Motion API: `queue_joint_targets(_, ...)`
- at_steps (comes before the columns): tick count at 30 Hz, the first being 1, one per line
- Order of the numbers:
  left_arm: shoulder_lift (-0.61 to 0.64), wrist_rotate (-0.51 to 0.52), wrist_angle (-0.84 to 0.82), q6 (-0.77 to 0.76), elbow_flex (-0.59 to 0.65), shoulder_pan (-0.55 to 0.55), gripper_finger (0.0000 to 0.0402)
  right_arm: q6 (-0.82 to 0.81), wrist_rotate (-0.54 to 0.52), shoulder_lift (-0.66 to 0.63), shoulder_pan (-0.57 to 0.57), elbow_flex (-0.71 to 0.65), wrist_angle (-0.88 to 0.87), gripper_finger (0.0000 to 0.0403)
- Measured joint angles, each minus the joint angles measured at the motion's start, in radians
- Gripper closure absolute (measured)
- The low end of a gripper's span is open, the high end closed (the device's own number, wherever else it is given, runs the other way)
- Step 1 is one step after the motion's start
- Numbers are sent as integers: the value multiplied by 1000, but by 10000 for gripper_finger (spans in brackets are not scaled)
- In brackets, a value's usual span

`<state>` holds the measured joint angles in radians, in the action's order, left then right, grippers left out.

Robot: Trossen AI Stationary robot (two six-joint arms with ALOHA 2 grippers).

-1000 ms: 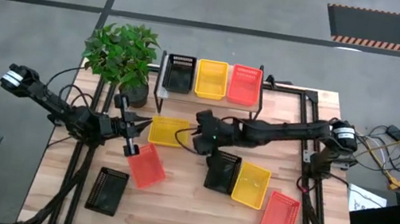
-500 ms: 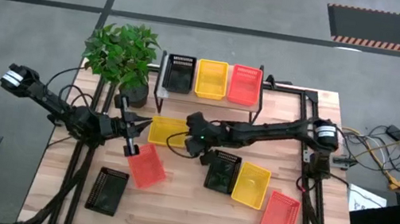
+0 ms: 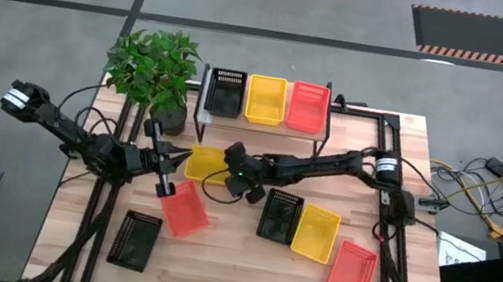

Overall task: Stack baskets on shelf by color
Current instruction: Stack the left yellow bin on top of the other yellow bin on the shelf

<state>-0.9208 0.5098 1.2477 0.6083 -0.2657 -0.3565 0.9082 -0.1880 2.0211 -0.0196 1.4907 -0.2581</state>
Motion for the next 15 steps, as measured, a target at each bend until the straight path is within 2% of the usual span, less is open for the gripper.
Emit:
queue_joint_targets(4,-1,0,0,0,0,0,391,36,4,50,6,65,-20,254)
queue_joint_targets(7,-1,0,0,0,1,0,391,38,6,72,15,123,-87,276)
queue_joint_targets(11,2,0,0,0,2,0,391,-17,38,81,34,189,-181,331)
queue_joint_targets(15,10,0,0,0,2,0,391,-142,73,81,70,273,-296,385)
